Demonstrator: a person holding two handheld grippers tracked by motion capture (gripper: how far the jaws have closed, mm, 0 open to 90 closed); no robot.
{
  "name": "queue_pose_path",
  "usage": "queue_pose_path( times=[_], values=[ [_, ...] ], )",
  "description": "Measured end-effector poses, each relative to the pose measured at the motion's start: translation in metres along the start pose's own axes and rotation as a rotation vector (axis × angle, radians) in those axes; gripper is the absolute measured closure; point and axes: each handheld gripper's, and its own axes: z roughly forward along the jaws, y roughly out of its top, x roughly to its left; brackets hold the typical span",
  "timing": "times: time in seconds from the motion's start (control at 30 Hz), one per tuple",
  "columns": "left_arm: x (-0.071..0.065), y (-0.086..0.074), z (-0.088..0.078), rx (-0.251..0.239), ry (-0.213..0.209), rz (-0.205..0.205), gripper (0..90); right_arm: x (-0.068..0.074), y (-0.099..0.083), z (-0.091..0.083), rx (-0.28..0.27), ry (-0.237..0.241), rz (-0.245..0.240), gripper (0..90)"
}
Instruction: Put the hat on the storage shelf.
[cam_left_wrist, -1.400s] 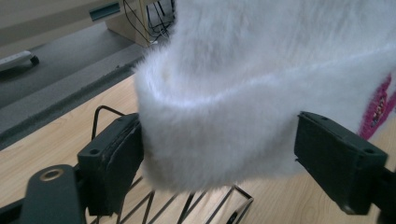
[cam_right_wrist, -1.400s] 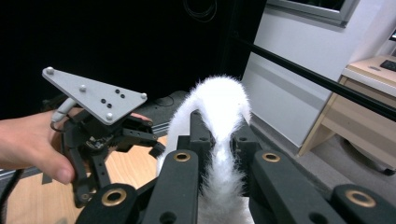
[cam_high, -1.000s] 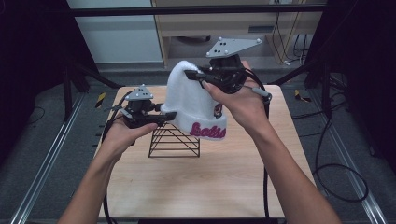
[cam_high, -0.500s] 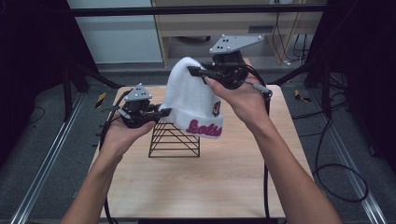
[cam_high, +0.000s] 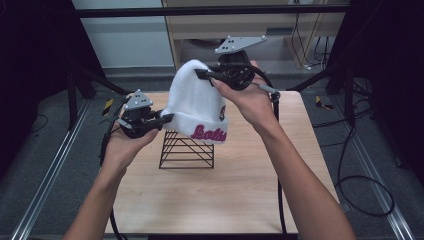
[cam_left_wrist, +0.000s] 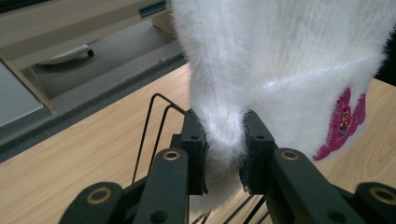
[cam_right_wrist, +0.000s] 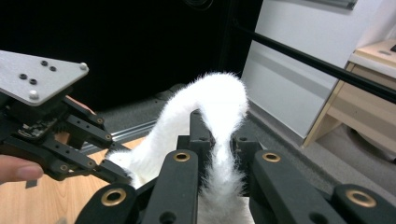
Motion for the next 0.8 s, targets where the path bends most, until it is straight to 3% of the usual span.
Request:
queue_pose_path(
  times=[0.33,0.8],
  values=[
    [0.010,-0.013,0.004,0.001,0.013,-0.047,74.1,-0.007,-0.008,0.024,0.043,0.006,0.010,83.5],
    [0.017,-0.026,0.017,0.001,0.049,-0.062,73.7,-0.012,-0.022,0.034,0.058,0.011,0.025,83.5]
  ],
)
